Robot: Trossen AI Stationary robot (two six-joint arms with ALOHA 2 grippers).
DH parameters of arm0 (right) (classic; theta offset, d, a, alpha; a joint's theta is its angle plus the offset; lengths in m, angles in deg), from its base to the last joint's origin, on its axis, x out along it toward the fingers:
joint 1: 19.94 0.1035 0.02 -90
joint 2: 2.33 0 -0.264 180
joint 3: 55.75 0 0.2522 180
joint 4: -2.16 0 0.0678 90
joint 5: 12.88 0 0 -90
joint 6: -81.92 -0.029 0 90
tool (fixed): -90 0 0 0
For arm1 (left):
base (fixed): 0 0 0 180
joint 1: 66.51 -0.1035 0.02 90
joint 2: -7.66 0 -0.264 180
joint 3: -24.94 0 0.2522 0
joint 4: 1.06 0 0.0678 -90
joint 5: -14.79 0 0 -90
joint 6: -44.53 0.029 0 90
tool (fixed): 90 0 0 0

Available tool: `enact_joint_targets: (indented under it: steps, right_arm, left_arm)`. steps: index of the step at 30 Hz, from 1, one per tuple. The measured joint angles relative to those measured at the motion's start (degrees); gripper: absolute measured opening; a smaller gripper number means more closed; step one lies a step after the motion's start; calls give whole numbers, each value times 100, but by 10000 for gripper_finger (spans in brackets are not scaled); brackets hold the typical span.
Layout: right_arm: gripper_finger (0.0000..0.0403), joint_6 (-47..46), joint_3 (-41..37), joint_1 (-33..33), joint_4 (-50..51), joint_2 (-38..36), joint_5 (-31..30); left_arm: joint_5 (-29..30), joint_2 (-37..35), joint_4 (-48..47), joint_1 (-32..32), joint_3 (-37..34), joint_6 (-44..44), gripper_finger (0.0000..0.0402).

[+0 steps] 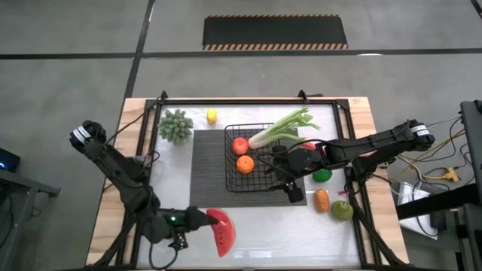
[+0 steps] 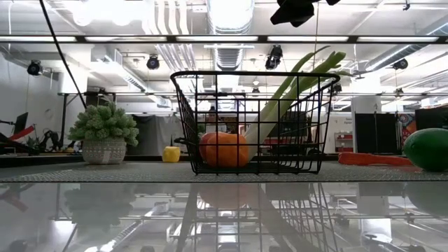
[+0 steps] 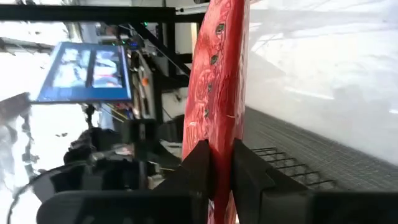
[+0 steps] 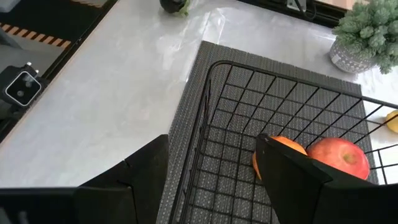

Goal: Build produce basket
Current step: Put the watermelon into the wire basket

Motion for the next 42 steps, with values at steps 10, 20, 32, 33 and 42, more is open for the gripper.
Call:
enact_joint_targets:
  steps: [10, 20, 32, 33, 42]
  right_arm:
    - [226, 66, -7, 4, 206, -190, 0]
    - [226, 363, -455, 44, -87, -939, -4]
    - [226, 367, -1118, 42, -350, -1551, -4]
    - [226, 367, -1128, 42, -360, -1577, -4]
    - [226, 586, -1374, 39, -661, -1673, 0]
  left_arm:
    - [140, 16, 664, -560, -74, -843, 20]
    - [149, -67, 776, -2425, 28, -3166, 20]
    - [-1997, 191, -106, -4248, 298, -6439, 20]
    - [-2089, 191, -278, -4246, 396, -6453, 20]
    - [-2898, 305, -1030, -4273, 683, -6415, 20]
